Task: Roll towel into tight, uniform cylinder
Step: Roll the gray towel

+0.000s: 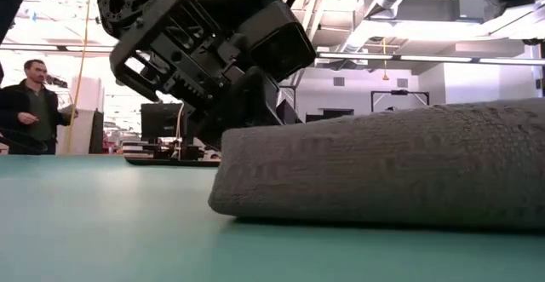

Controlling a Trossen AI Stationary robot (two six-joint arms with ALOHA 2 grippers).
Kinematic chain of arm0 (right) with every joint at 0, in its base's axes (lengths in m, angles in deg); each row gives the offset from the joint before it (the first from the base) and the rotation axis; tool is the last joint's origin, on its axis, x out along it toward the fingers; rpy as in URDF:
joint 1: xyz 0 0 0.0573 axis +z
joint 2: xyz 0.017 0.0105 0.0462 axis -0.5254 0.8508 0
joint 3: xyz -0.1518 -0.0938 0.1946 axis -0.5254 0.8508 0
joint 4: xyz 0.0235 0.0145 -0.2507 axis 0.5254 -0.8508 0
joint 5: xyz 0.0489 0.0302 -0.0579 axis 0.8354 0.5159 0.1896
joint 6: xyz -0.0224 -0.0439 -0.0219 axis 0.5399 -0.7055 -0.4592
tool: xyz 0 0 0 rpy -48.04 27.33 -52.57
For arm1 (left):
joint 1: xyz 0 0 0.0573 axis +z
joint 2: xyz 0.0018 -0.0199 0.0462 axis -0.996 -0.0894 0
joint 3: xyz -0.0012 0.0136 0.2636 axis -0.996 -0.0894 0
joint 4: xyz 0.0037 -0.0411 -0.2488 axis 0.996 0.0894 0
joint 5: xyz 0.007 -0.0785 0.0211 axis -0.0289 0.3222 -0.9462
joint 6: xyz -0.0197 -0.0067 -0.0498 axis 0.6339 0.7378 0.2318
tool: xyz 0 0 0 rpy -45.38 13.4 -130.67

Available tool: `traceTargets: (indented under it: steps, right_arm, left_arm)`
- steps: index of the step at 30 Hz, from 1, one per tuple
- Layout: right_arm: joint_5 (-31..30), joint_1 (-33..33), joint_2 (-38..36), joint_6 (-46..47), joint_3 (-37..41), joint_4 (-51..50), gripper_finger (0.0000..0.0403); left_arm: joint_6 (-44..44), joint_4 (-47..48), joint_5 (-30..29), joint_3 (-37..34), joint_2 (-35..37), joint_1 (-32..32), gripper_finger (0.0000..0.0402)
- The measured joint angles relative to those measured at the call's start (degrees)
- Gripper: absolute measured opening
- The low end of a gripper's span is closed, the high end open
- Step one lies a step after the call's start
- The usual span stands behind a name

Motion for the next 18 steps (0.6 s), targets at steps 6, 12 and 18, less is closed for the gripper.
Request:
traceTargets:
  steps: [6, 12, 18]
  right_arm:
    - [2.05, -3.96, 0.0, -2.12, 0.0, -1.81, 0.0028]
    - [4.98, -8.02, -1.11, -4.22, -0.04, -5.82, 0.0028]
    - [7.92, -11.13, -1.04, -9.64, 0.25, -5.92, 0.0028]
  left_arm:
    - [2.67, 0.13, 0.08, -0.04, 0.07, -1.39, 0.0]
    - [5.77, 0.0, 0.08, -0.04, 0.07, -1.6, 0.0]
    - [6.88, 0.03, 0.04, -0.08, 0.19, -1.62, 0.0]
